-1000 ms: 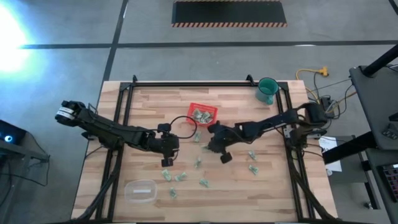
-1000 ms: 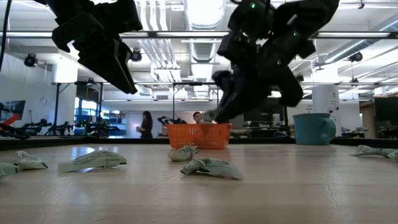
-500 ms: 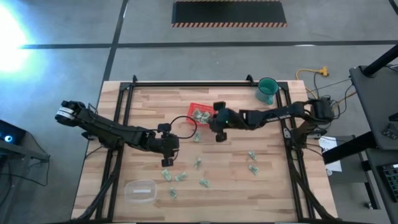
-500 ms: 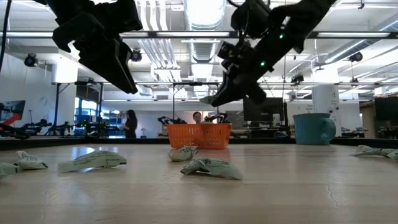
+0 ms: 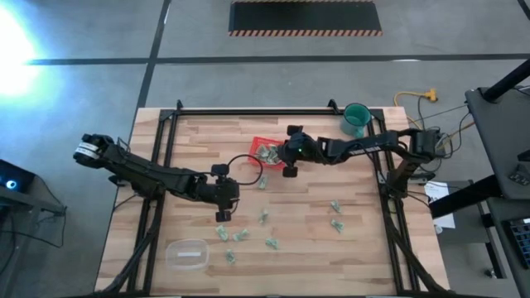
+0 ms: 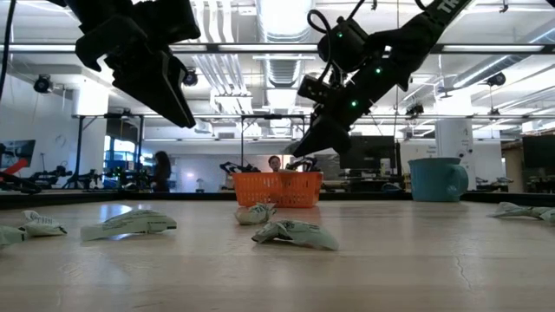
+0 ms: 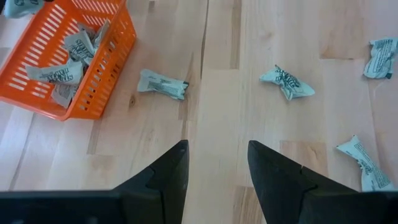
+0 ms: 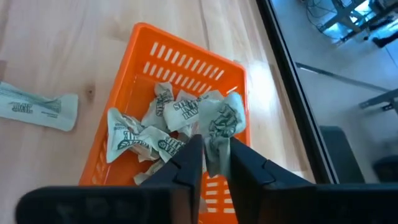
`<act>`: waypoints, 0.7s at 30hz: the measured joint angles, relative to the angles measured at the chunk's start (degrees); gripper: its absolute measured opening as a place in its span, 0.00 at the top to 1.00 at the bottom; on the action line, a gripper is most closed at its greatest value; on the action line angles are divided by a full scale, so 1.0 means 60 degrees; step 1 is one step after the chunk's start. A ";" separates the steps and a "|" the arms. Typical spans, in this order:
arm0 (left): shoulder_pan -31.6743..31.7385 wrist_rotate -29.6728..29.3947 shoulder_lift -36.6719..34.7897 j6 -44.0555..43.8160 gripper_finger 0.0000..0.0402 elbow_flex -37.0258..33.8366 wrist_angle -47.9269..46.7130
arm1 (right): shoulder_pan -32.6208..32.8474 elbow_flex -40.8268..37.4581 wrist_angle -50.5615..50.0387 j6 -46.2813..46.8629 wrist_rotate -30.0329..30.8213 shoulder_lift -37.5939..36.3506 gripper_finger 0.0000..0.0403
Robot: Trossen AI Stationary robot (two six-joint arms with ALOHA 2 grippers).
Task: Pick and place items into bin
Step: Put the stevia packet into the orange bin
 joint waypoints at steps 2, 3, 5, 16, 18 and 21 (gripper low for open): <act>0.0000 0.0000 0.0000 0.0000 0.63 0.0000 -0.0001 | -0.0014 0.0000 0.0004 0.0087 0.0000 0.0000 0.83; 0.0000 0.0000 0.0000 0.0000 0.63 0.0000 -0.0001 | -0.0014 0.0000 0.0001 0.0135 0.0002 -0.0004 0.81; 0.0000 0.0000 0.0000 0.0000 0.63 0.0000 0.0000 | -0.0014 -0.0001 0.0004 0.0171 0.0002 -0.0014 0.76; 0.0004 -0.0156 0.0000 0.0238 0.63 -0.0049 0.0463 | -0.0001 0.0000 -0.0018 0.0150 0.0291 -0.0068 0.56; 0.0008 -0.0293 0.0000 0.0702 0.63 -0.0118 0.1043 | 0.0087 0.0000 -0.0076 0.0135 0.0816 -0.0185 0.55; 0.0036 -0.0328 0.0000 0.1457 0.63 -0.0369 0.2150 | 0.0277 0.0000 -0.0383 0.0102 0.1329 -0.0516 0.55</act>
